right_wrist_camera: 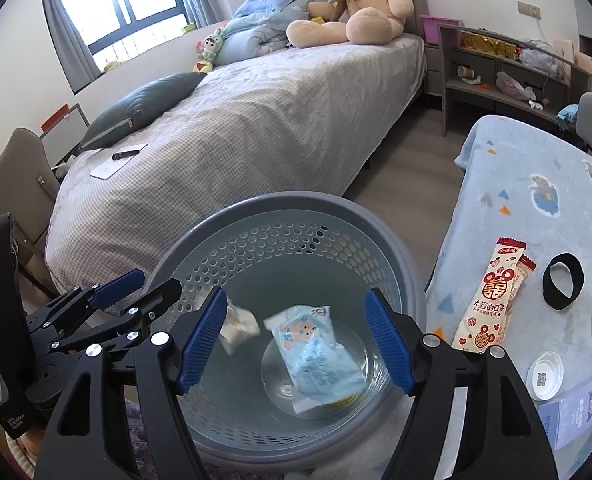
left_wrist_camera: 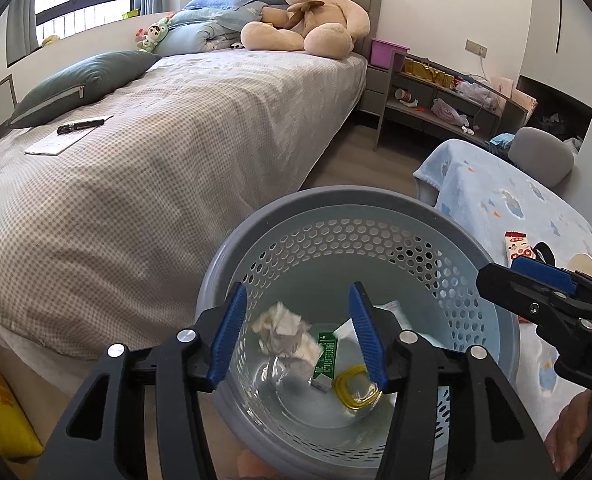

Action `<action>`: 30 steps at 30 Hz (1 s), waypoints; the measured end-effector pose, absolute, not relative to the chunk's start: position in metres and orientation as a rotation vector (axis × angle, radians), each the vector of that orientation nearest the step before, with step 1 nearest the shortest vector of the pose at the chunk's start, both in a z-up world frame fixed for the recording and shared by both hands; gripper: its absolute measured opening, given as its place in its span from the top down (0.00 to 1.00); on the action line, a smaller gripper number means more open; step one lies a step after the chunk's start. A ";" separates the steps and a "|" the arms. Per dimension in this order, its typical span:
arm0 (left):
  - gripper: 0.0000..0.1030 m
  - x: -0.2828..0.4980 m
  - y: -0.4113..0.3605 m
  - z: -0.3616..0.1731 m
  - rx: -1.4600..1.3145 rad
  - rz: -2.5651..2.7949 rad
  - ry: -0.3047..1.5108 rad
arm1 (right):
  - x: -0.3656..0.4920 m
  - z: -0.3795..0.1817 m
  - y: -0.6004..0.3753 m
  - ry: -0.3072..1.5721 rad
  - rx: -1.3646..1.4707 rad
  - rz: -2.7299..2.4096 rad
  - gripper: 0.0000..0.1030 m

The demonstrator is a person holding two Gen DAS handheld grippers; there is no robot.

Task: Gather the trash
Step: 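Open the left gripper over the grey basket while the right opens releasing the pouch, then move both grippers back from the basket toward the table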

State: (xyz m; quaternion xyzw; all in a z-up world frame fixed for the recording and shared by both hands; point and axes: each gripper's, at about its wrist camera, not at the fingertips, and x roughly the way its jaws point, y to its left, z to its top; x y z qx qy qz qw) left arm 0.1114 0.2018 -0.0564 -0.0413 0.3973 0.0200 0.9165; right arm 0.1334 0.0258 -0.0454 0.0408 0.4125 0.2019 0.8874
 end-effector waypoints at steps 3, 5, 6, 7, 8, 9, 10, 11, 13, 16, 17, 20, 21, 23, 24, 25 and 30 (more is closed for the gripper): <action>0.50 0.111 0.202 -0.057 -0.087 0.044 0.822 | 0.134 -0.046 0.026 0.863 0.082 0.418 0.32; 0.50 0.111 0.202 -0.057 -0.089 0.043 0.824 | 0.133 -0.047 0.027 0.866 0.083 0.417 0.32; 0.49 0.111 0.202 -0.057 -0.088 0.043 0.824 | 0.133 -0.048 0.027 0.868 0.083 0.417 0.32; 0.46 0.111 0.203 -0.058 -0.089 0.043 0.824 | 0.133 -0.049 0.027 0.870 0.082 0.417 0.32; 0.46 0.111 0.203 -0.058 -0.089 0.045 0.824 | 0.133 -0.049 0.027 0.871 0.082 0.416 0.32; 0.46 0.112 0.203 -0.058 -0.088 0.048 0.825 | 0.133 -0.050 0.027 0.872 0.083 0.415 0.32; 0.46 0.112 0.203 -0.059 -0.087 0.051 0.825 | 0.132 -0.050 0.026 0.873 0.083 0.414 0.32; 0.46 0.112 0.203 -0.059 -0.088 0.054 0.827 | 0.132 -0.051 0.026 0.874 0.084 0.412 0.32; 0.46 0.112 0.203 -0.060 -0.090 0.055 0.830 | 0.131 -0.052 0.025 0.877 0.086 0.409 0.32; 0.43 0.112 0.204 -0.061 -0.091 0.058 0.831 | 0.130 -0.054 0.025 0.881 0.088 0.406 0.32; 0.43 0.112 0.204 -0.061 -0.092 0.058 0.830 | 0.129 -0.054 0.024 0.881 0.089 0.406 0.32; 0.42 0.112 0.203 -0.062 -0.092 0.054 0.830 | 0.128 -0.054 0.025 0.880 0.089 0.405 0.31; 0.42 0.112 0.203 -0.062 -0.091 0.054 0.832 | 0.128 -0.054 0.024 0.880 0.088 0.404 0.31; 0.42 0.113 0.203 -0.063 -0.089 0.052 0.835 | 0.127 -0.054 0.024 0.879 0.089 0.403 0.30; 0.42 0.113 0.202 -0.063 -0.089 0.051 0.836 | 0.127 -0.055 0.024 0.879 0.089 0.402 0.30; 0.41 0.113 0.202 -0.064 -0.087 0.051 0.837 | 0.127 -0.054 0.024 0.879 0.089 0.402 0.30; 0.41 0.112 0.201 -0.064 -0.085 0.049 0.837 | 0.122 -0.054 0.021 0.878 0.090 0.394 0.30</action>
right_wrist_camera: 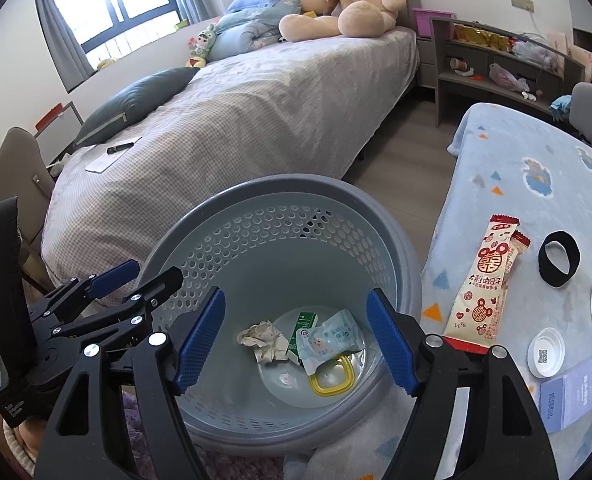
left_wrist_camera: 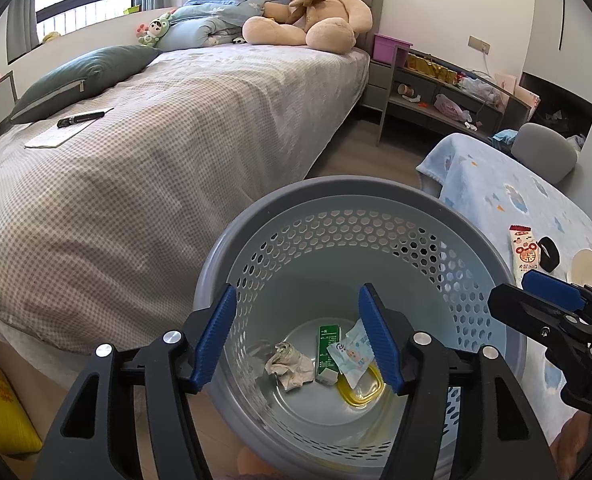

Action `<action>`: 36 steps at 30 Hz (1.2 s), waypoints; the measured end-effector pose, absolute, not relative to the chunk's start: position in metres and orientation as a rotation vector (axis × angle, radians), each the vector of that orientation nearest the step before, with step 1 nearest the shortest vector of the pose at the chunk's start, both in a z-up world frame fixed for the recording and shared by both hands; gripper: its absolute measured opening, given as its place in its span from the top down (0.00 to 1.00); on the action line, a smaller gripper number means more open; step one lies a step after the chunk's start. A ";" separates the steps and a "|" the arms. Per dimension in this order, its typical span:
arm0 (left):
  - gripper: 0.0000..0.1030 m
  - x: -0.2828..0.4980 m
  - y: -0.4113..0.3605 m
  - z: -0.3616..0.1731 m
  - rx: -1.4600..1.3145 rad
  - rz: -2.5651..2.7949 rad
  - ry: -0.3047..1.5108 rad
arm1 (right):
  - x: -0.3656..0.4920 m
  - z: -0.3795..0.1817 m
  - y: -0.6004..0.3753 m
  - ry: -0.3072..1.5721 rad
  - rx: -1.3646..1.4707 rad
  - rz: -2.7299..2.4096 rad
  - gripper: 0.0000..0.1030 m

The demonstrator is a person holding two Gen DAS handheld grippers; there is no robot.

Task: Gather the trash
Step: 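Move both grippers back from the basket toward the table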

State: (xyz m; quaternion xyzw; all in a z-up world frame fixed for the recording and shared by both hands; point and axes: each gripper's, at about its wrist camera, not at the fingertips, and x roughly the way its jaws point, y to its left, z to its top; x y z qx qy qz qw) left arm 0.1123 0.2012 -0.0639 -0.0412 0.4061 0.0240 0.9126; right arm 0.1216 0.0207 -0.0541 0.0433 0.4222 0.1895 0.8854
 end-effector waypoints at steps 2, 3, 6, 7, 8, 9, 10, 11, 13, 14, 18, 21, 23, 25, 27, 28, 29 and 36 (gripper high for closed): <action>0.41 0.112 0.201 -0.064 -0.085 0.048 0.837 | 0.119 -0.053 0.019 0.875 0.089 0.389 0.30; 0.41 0.112 0.201 -0.064 -0.083 0.049 0.837 | 0.118 -0.053 0.018 0.874 0.090 0.387 0.29; 0.41 0.111 0.199 -0.064 -0.076 0.048 0.833 | 0.117 -0.052 0.015 0.874 0.095 0.382 0.29; 0.41 0.111 0.198 -0.064 -0.074 0.049 0.832 | 0.116 -0.052 0.015 0.875 0.097 0.381 0.29; 0.41 0.110 0.197 -0.064 -0.072 0.050 0.832 | 0.115 -0.052 0.014 0.875 0.099 0.379 0.29; 0.41 0.110 0.197 -0.064 -0.071 0.051 0.831 | 0.114 -0.052 0.013 0.876 0.100 0.379 0.29; 0.41 0.109 0.196 -0.064 -0.069 0.052 0.831 | 0.113 -0.052 0.012 0.877 0.100 0.378 0.29; 0.41 0.109 0.196 -0.064 -0.068 0.053 0.830 | 0.112 -0.052 0.012 0.878 0.101 0.377 0.29; 0.39 0.108 0.195 -0.063 -0.065 0.054 0.828 | 0.111 -0.052 0.010 0.880 0.103 0.374 0.29; 0.39 0.108 0.195 -0.063 -0.064 0.054 0.827 | 0.110 -0.052 0.009 0.882 0.106 0.372 0.29; 0.39 0.107 0.194 -0.063 -0.063 0.055 0.825 | 0.107 -0.054 0.002 0.886 0.120 0.361 0.29; 0.39 0.107 0.194 -0.063 -0.059 0.055 0.824 | 0.104 -0.054 -0.005 0.888 0.132 0.349 0.29; 0.39 0.106 0.193 -0.061 -0.054 0.056 0.820 | 0.102 -0.054 -0.010 0.890 0.141 0.343 0.29; 0.39 0.105 0.192 -0.061 -0.051 0.055 0.816 | 0.100 -0.054 -0.015 0.891 0.147 0.334 0.29; 0.39 0.105 0.190 -0.060 -0.048 0.055 0.813 | 0.097 -0.053 -0.020 0.890 0.153 0.323 0.29; 0.39 0.104 0.190 -0.059 -0.047 0.053 0.811 | 0.096 -0.053 -0.022 0.889 0.156 0.318 0.29; 0.38 0.103 0.189 -0.059 -0.045 0.052 0.808 | 0.094 -0.052 -0.025 0.888 0.159 0.313 0.29; 0.38 0.099 0.183 -0.056 -0.029 0.045 0.794 | 0.081 -0.053 -0.047 0.893 0.173 0.273 0.29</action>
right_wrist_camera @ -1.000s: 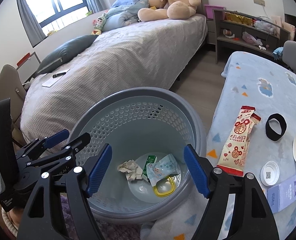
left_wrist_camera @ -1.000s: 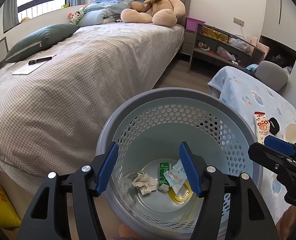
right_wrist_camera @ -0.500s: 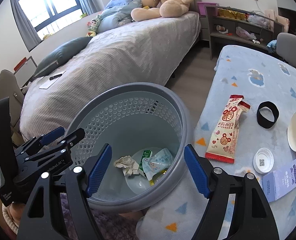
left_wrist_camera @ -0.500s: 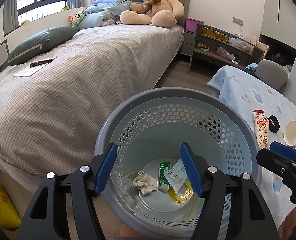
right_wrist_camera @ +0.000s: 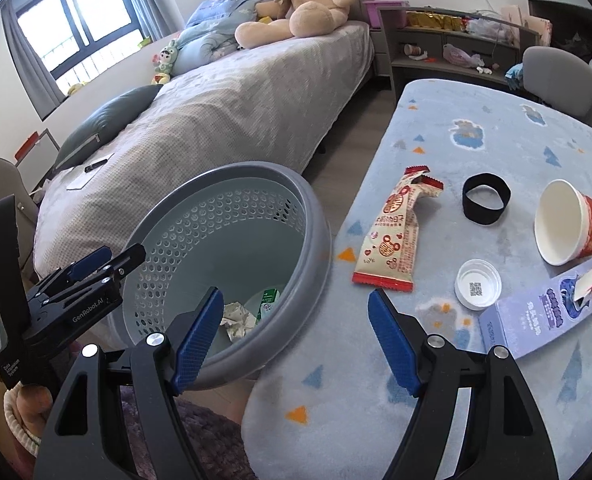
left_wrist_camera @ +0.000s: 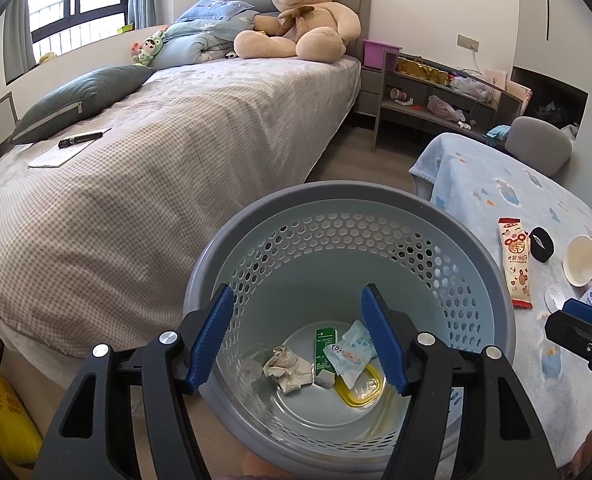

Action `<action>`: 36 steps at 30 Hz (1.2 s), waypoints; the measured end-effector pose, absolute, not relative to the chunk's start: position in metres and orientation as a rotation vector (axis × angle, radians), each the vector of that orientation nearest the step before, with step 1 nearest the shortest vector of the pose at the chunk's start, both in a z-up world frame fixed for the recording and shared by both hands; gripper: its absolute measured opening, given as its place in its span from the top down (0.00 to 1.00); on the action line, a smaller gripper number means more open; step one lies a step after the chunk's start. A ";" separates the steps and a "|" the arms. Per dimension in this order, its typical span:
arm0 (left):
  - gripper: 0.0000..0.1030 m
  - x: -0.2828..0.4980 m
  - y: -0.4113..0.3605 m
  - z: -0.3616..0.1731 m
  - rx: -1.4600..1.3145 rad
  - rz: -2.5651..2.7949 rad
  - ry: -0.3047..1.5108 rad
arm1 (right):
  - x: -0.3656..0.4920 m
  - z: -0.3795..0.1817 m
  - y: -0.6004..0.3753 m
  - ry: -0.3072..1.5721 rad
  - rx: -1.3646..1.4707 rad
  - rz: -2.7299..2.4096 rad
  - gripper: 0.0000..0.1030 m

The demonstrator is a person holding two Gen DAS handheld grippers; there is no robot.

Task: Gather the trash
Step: 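Move both grippers back from the basket toward the table, then reach the right gripper to the white playing card and grasp it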

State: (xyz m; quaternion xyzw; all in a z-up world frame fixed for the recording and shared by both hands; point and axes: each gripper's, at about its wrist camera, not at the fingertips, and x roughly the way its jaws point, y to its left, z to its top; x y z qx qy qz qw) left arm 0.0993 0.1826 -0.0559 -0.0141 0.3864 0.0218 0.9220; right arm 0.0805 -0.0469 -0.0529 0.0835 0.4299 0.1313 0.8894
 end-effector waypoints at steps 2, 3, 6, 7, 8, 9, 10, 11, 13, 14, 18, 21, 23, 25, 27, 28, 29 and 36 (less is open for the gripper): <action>0.38 0.098 0.181 -0.055 -0.024 0.040 0.793 | 0.076 -0.052 -0.055 0.892 0.172 0.256 0.29; 0.38 0.097 0.179 -0.055 -0.020 0.038 0.793 | 0.074 -0.051 -0.059 0.890 0.169 0.247 0.29; 0.38 0.095 0.176 -0.055 -0.013 0.033 0.795 | 0.065 -0.049 -0.074 0.887 0.165 0.204 0.27; 0.38 0.094 0.174 -0.055 -0.011 0.030 0.795 | 0.062 -0.049 -0.080 0.887 0.168 0.189 0.25; 0.38 0.093 0.173 -0.055 -0.009 0.027 0.796 | 0.059 -0.049 -0.088 0.885 0.175 0.169 0.24; 0.38 0.092 0.171 -0.055 -0.007 0.025 0.796 | 0.056 -0.049 -0.094 0.885 0.180 0.155 0.24; 0.38 0.091 0.170 -0.055 -0.005 0.021 0.797 | 0.053 -0.050 -0.101 0.887 0.183 0.136 0.24; 0.38 0.089 0.168 -0.054 -0.003 0.018 0.798 | 0.051 -0.050 -0.107 0.889 0.186 0.121 0.24; 0.38 0.086 0.164 -0.054 -0.001 0.009 0.800 | 0.045 -0.051 -0.120 0.891 0.196 0.091 0.24; 0.38 0.085 0.162 -0.054 0.001 0.004 0.802 | 0.042 -0.052 -0.127 0.892 0.201 0.075 0.24; 0.38 0.079 0.151 -0.055 0.000 -0.020 0.813 | 0.032 -0.053 -0.150 0.892 0.215 0.019 0.24; 0.38 0.072 0.141 -0.055 -0.001 -0.041 0.819 | 0.027 -0.052 -0.166 0.885 0.218 -0.024 0.24; 0.38 0.068 0.133 -0.054 -0.001 -0.059 0.819 | 0.025 -0.052 -0.179 0.882 0.227 -0.053 0.24; 0.38 0.064 0.125 -0.052 0.001 -0.075 0.818 | 0.025 -0.053 -0.189 0.882 0.235 -0.082 0.24; 0.38 0.061 0.117 -0.050 0.003 -0.092 0.817 | 0.025 -0.053 -0.199 0.879 0.242 -0.103 0.24; 0.38 0.059 0.113 -0.049 0.005 -0.101 0.817 | 0.026 -0.053 -0.203 0.878 0.243 -0.115 0.24; 0.38 0.058 0.109 -0.048 0.005 -0.110 0.817 | 0.027 -0.054 -0.208 0.875 0.246 -0.129 0.24; 0.38 0.055 0.086 -0.040 0.011 -0.159 0.815 | 0.048 -0.056 -0.236 0.868 0.287 -0.192 0.24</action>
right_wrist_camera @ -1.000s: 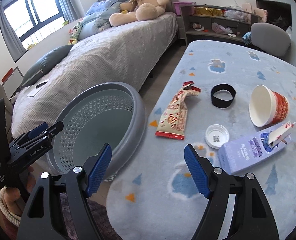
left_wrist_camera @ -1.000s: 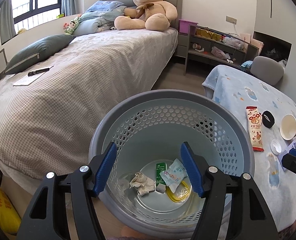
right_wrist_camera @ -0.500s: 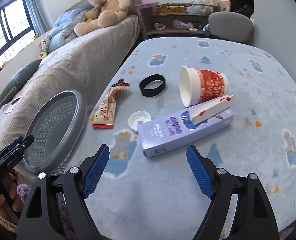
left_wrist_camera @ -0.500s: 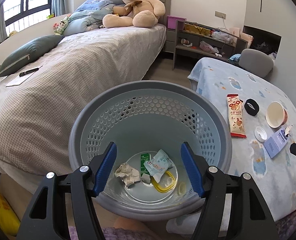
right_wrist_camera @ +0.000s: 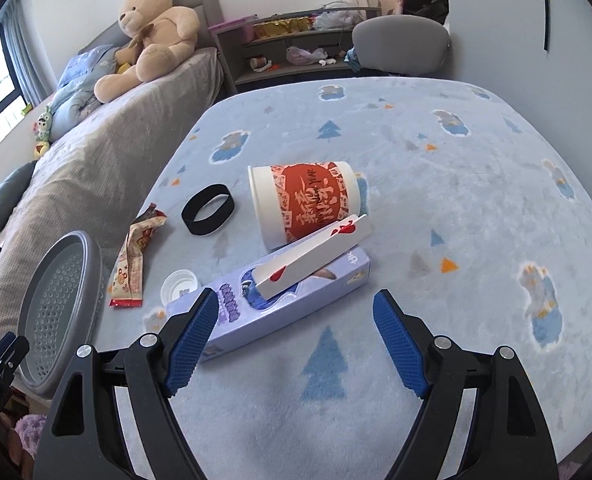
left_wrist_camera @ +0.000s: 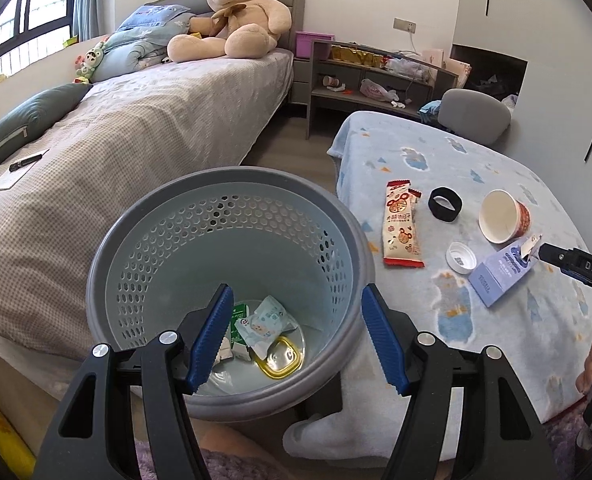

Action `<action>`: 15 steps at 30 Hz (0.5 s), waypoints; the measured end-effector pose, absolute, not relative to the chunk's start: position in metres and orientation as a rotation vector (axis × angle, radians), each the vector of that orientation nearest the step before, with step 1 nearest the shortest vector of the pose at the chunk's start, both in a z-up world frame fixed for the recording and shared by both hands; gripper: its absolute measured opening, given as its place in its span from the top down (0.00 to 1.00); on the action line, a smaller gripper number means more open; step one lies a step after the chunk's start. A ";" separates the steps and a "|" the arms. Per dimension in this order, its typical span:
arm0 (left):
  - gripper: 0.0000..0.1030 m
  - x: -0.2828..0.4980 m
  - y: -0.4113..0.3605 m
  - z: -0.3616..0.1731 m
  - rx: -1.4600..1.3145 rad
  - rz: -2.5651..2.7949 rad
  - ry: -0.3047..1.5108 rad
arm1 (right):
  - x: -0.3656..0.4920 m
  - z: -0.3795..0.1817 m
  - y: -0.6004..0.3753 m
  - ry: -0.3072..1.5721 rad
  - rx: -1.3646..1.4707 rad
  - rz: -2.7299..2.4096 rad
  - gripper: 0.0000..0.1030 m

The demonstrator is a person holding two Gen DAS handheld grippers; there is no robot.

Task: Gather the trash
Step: 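Reach the right gripper to the white playing card and grasp it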

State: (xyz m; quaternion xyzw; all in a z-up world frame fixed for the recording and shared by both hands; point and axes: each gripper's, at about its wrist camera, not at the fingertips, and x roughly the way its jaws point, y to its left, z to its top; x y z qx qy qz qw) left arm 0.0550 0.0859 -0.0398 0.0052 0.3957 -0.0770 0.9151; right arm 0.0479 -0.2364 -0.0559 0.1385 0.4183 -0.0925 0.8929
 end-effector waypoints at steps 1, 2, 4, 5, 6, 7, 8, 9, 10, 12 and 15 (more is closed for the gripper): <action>0.38 0.054 0.082 -0.038 0.013 -0.165 0.813 | 0.052 -0.057 -0.239 0.869 0.288 -0.201 0.24; 0.38 0.054 0.080 -0.037 0.015 -0.170 0.812 | 0.056 -0.058 -0.241 0.870 0.289 -0.209 0.24; 0.38 0.054 0.074 -0.036 0.019 -0.180 0.811 | 0.064 -0.061 -0.245 0.874 0.291 -0.229 0.24; 0.38 0.055 0.072 -0.037 0.021 -0.183 0.812 | 0.067 -0.062 -0.247 0.875 0.296 -0.236 0.24; 0.38 0.055 0.069 -0.037 0.022 -0.186 0.814 | 0.071 -0.064 -0.249 0.876 0.303 -0.247 0.24; 0.38 0.056 0.066 -0.037 0.024 -0.190 0.817 | 0.074 -0.066 -0.251 0.878 0.307 -0.260 0.24; 0.38 0.057 0.064 -0.038 0.025 -0.193 0.819 | 0.077 -0.069 -0.253 0.883 0.310 -0.273 0.24; 0.38 0.058 0.062 -0.038 0.026 -0.196 0.822 | 0.080 -0.071 -0.255 0.890 0.315 -0.279 0.24; 0.38 0.059 0.060 -0.039 0.028 -0.198 0.825 | 0.082 -0.074 -0.257 0.895 0.322 -0.287 0.24; 0.38 0.060 0.056 -0.040 0.033 -0.202 0.831 | 0.083 -0.077 -0.258 0.898 0.325 -0.299 0.24; 0.38 0.062 0.053 -0.042 0.036 -0.206 0.837 | 0.082 -0.079 -0.259 0.891 0.328 -0.291 0.24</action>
